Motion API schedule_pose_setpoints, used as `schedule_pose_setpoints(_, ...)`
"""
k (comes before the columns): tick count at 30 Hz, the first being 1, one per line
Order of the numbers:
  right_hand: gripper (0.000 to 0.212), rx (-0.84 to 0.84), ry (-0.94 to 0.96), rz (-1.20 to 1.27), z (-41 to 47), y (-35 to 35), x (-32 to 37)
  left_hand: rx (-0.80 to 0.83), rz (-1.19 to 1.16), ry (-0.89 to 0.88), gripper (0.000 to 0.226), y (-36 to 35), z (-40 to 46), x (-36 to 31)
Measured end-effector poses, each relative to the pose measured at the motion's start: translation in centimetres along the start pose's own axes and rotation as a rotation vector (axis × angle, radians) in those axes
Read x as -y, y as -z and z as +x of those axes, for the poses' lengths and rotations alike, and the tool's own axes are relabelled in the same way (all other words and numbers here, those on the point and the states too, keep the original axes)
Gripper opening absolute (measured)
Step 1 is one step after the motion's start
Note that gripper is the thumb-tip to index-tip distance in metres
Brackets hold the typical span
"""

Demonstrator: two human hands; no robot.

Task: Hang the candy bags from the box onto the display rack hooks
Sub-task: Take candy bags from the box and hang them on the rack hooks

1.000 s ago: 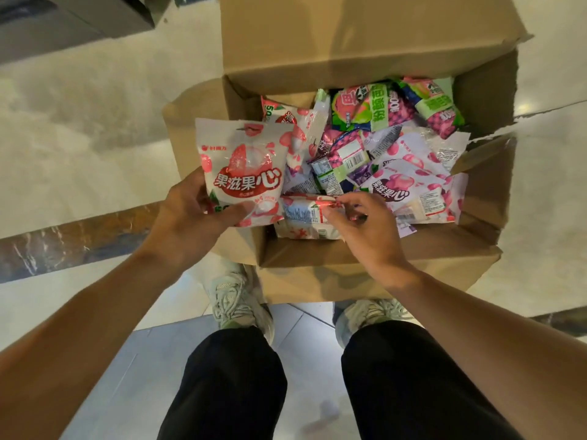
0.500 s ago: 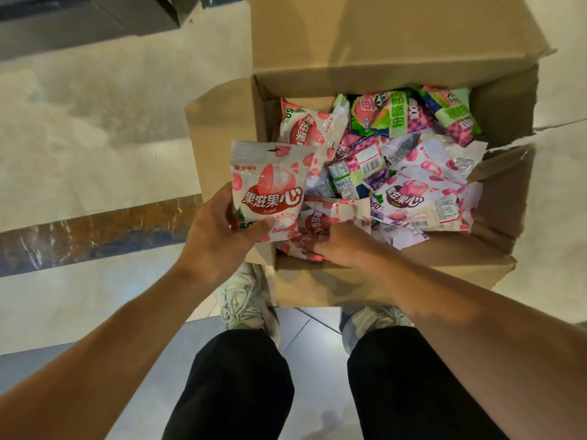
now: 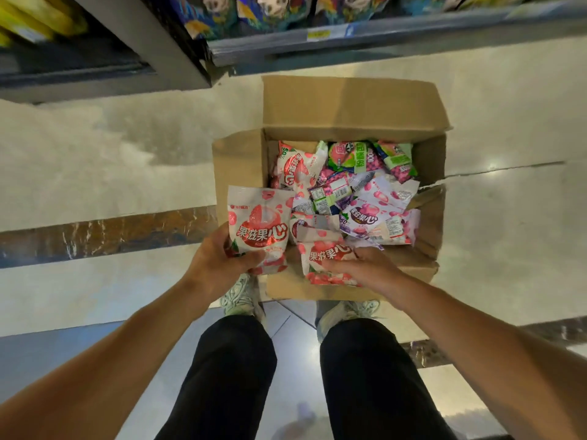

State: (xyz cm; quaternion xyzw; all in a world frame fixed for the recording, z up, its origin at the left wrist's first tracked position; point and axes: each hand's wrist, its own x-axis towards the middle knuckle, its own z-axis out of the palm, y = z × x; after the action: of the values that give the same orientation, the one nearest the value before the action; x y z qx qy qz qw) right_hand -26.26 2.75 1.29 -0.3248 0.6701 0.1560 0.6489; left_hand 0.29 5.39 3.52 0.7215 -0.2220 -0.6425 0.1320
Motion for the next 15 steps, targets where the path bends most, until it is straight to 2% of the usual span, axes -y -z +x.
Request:
schedule_pose_setpoints(2, 0.023, -0.069, 0.08, 0.061, -5.5, 1.1, 1.7, 0.057, -0.044, 0.014, 0.055, 0.5, -3.6, -2.7)
schedule_pose_setpoints(6, 0.021, -0.188, 0.174, 0.252, -18.8, 3.8, 6.3, 0.111, -0.158, -0.016, 0.053, 2.3, -13.4, -9.9)
schedule_pose_setpoints(8, 0.028, -0.227, 0.198, 0.331, -26.3, 5.2, 8.7, 0.164, -0.151, -0.082, 0.053, 3.5, -19.3, -14.3)
schedule_pose_setpoints(11, 0.052, -0.209, 0.281, 0.375, -37.0, 6.7, 12.4, 0.163, -0.142, -0.167, 0.053, 6.0, -28.7, -20.7)
schedule_pose_setpoints(15, 0.036, -0.26, 0.454, 0.426, -50.1, 6.8, 16.5, 0.12, -0.184, -0.317, 0.04, 9.4, -39.2, -26.9)
